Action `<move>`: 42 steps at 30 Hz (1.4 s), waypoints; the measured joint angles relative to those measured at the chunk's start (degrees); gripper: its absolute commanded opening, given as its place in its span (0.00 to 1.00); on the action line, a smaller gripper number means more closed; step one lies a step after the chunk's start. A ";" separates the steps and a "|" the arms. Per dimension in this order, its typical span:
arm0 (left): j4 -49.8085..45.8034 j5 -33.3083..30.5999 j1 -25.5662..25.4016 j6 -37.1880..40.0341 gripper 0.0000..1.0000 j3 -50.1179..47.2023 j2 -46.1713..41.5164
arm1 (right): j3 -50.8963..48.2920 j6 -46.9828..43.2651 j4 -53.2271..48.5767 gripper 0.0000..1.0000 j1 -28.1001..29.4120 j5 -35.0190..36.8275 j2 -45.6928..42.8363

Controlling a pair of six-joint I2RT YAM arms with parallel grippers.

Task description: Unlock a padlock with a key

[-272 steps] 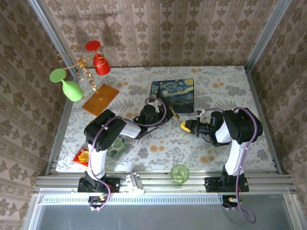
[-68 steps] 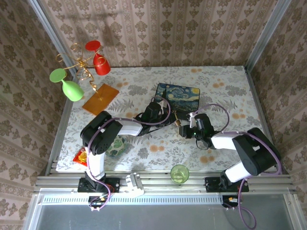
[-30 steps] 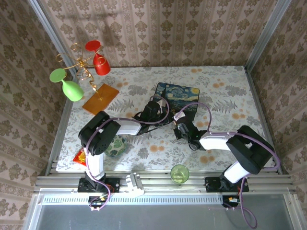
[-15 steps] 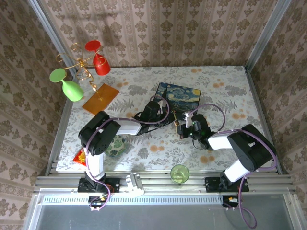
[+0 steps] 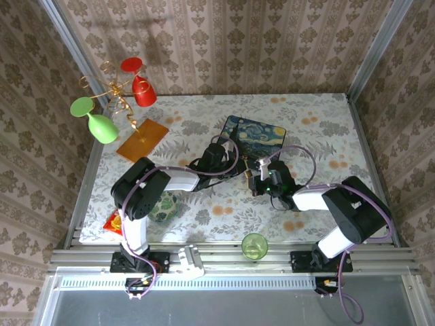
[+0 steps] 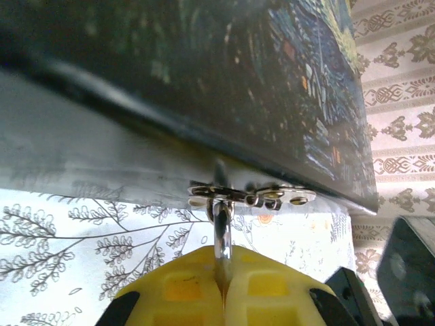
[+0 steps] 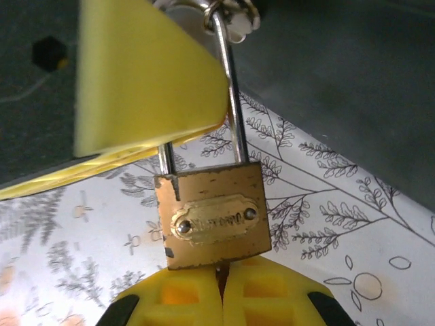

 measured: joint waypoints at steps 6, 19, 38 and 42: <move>-0.11 -0.66 0.09 0.00 0.00 -0.02 0.00 | 5.18 -1.97 -9.81 0.20 5.57 15.67 0.94; -0.63 1.38 0.02 0.00 0.00 -0.04 -0.13 | -0.26 0.42 -8.81 0.43 1.14 14.53 -4.28; -3.58 1.07 -0.02 2.34 0.07 -0.07 -0.79 | -3.67 1.64 -6.88 0.41 -2.73 5.99 -9.40; -4.85 0.61 -0.02 3.28 0.07 -0.07 -0.76 | -3.63 1.86 -6.10 0.43 -2.60 5.03 -8.85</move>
